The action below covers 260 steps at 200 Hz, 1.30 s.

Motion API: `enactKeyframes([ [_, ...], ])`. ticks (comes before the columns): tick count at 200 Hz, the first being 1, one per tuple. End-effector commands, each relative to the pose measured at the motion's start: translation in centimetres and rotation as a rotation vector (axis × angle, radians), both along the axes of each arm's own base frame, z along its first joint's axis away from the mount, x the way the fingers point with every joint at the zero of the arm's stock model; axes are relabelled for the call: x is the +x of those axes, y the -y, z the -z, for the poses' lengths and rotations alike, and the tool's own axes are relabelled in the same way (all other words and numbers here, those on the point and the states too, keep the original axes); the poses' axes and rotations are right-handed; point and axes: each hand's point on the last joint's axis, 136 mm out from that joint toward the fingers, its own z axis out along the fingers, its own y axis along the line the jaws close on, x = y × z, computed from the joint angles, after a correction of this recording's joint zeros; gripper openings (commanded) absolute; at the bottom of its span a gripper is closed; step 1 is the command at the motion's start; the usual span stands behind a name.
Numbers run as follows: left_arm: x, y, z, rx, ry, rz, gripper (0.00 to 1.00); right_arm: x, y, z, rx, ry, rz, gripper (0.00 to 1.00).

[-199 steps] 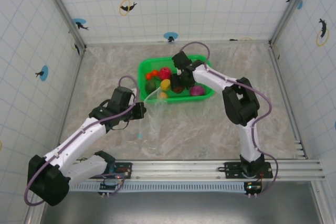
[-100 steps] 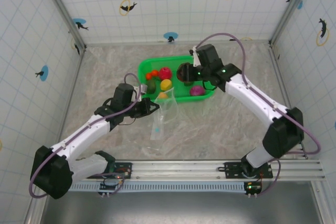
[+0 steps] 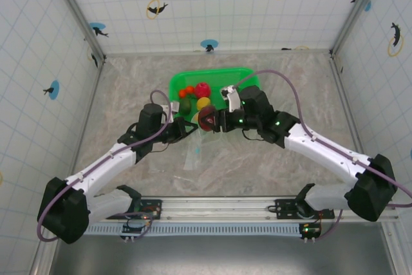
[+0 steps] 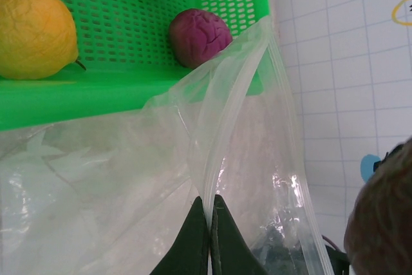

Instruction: Place the food in the zip-top bag and seal the zipper

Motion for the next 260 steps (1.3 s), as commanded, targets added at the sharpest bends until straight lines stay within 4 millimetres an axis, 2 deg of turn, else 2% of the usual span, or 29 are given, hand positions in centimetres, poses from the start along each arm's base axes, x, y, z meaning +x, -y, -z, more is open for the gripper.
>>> enactKeyframes([
  [1,0.1,0.9,-2.1,-0.039,0.049,0.031,0.00,-0.5,-0.6,-0.5,0.033,0.036,0.001,0.64],
  [37,0.3,0.4,-3.9,-0.002,0.106,0.017,0.00,-1.0,-0.4,2.8,-0.106,0.043,0.008,0.64],
  [58,0.3,-0.2,-5.3,0.034,0.152,0.008,0.00,-1.4,0.5,5.0,-0.216,0.050,0.007,0.65],
  [84,0.2,-0.9,-6.8,0.073,0.199,-0.003,0.00,-1.6,1.2,6.4,-0.290,0.041,0.011,0.65],
  [132,0.0,-1.5,-9.2,0.085,0.270,-0.010,0.00,-2.3,0.2,6.2,-0.347,0.045,-0.039,0.71],
  [176,-0.5,-1.6,-11.0,0.060,0.321,-0.001,0.00,-3.0,-1.8,4.8,-0.309,0.059,-0.082,0.80],
  [208,-0.8,-2.0,-10.9,0.073,0.327,-0.003,0.00,-2.7,-2.7,3.6,-0.270,0.072,-0.084,0.85],
  [260,-1.0,-2.9,-10.0,0.115,0.337,-0.026,0.00,-2.5,-3.5,2.2,-0.222,0.080,-0.096,0.84],
])
